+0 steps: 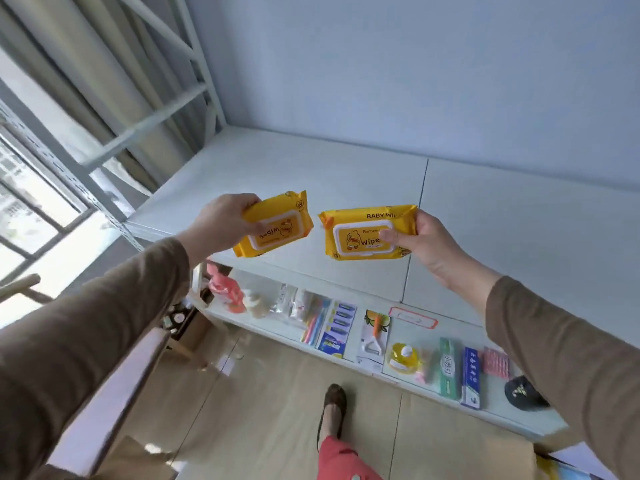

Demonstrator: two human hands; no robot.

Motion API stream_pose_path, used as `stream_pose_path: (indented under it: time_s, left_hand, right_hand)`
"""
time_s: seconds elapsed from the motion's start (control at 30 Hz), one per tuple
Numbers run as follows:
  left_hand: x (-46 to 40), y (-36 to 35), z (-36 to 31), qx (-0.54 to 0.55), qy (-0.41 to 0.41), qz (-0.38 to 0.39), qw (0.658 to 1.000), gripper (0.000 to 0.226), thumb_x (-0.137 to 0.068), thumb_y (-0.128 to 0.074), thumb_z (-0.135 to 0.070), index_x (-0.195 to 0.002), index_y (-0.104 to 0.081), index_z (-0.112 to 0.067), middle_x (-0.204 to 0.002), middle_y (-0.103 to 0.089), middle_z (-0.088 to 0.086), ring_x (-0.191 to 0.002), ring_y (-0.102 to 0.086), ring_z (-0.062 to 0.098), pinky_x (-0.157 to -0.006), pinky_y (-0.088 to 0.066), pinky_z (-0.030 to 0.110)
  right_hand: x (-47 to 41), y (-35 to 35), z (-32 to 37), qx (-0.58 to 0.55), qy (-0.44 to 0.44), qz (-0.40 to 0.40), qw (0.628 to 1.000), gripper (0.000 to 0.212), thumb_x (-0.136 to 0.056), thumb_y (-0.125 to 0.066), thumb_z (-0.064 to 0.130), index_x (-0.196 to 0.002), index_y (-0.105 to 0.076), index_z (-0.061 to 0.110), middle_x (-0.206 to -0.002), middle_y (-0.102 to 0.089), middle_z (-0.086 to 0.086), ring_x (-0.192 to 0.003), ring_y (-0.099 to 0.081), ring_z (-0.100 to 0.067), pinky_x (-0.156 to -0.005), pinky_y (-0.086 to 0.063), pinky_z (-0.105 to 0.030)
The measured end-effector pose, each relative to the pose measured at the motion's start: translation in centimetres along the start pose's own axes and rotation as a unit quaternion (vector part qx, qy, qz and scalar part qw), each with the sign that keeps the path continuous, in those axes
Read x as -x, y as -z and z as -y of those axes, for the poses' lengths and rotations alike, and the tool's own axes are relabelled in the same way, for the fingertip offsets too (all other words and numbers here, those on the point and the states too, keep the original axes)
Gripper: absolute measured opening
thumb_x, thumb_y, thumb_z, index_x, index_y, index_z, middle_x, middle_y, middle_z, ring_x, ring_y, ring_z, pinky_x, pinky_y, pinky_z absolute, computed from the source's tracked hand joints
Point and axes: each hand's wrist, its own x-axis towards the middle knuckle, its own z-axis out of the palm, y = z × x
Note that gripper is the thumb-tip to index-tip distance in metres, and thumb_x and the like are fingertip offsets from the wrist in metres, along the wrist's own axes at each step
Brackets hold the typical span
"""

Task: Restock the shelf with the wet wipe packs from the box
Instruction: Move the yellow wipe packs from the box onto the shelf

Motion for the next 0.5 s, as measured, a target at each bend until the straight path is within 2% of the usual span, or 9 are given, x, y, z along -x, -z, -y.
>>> stream_pose_path:
  time_s: [0.13,0.23,0.3,0.43,0.5]
  left_hand:
    - [-9.0,2.3,3.7,-0.037,0.015,-0.039,0.998,0.022,-0.075,-0.077,-0.034,-0.089,-0.06,-0.028,-0.075,-0.058,-0.008,-0.071,-0.057,0.02,-0.056,-0.043,0.028]
    - [-14.6,3.9,6.6,-0.077,0.026,-0.037,0.996,0.02,-0.077,-0.073,-0.035,-0.089,-0.057,-0.03,-0.078,-0.057,-0.005,-0.074,-0.057,0.022,-0.057,-0.044,0.029]
    - [-18.1,4.8,8.4,-0.085,0.033,-0.029,0.995,0.019,-0.078,-0.072,-0.034,-0.089,-0.057,-0.03,-0.078,-0.057,-0.004,-0.076,-0.057,0.023,-0.056,-0.042,0.029]
    - [-24.7,6.0,11.6,-0.119,0.027,-0.023,0.992,0.021,-0.079,-0.073,-0.029,-0.094,-0.059,-0.025,-0.086,-0.061,0.004,-0.082,-0.056,0.028,-0.068,-0.045,0.033]
    - [-28.0,6.5,13.0,-0.131,0.021,-0.009,0.991,0.021,-0.081,-0.073,-0.029,-0.094,-0.057,-0.025,-0.087,-0.061,0.006,-0.083,-0.057,0.029,-0.069,-0.045,0.033]
  right_hand:
    - [-9.9,-1.6,0.8,-0.009,0.001,-0.013,1.0,0.027,-0.082,-0.081,0.029,-0.104,-0.066,0.031,-0.094,-0.076,0.015,-0.084,-0.072,0.002,-0.064,-0.053,-0.012]
    - [-16.5,-3.2,1.7,-0.011,-0.005,-0.011,1.0,0.025,-0.084,-0.08,0.028,-0.103,-0.064,0.031,-0.098,-0.075,0.014,-0.082,-0.071,0.004,-0.062,-0.051,-0.008]
    - [-20.5,-4.3,2.2,-0.008,-0.007,-0.011,1.0,0.024,-0.085,-0.079,0.027,-0.103,-0.064,0.03,-0.102,-0.074,0.011,-0.085,-0.07,0.002,-0.064,-0.051,-0.009]
    - [-27.7,-6.4,2.7,-0.015,-0.009,-0.033,0.999,0.026,-0.085,-0.079,0.023,-0.105,-0.065,0.028,-0.106,-0.074,0.007,-0.091,-0.07,-0.003,-0.069,-0.053,-0.016]
    - [-30.9,-7.3,2.5,-0.025,-0.012,-0.054,0.998,0.027,-0.084,-0.08,0.02,-0.107,-0.065,0.024,-0.109,-0.074,0.003,-0.094,-0.071,-0.009,-0.073,-0.054,-0.02]
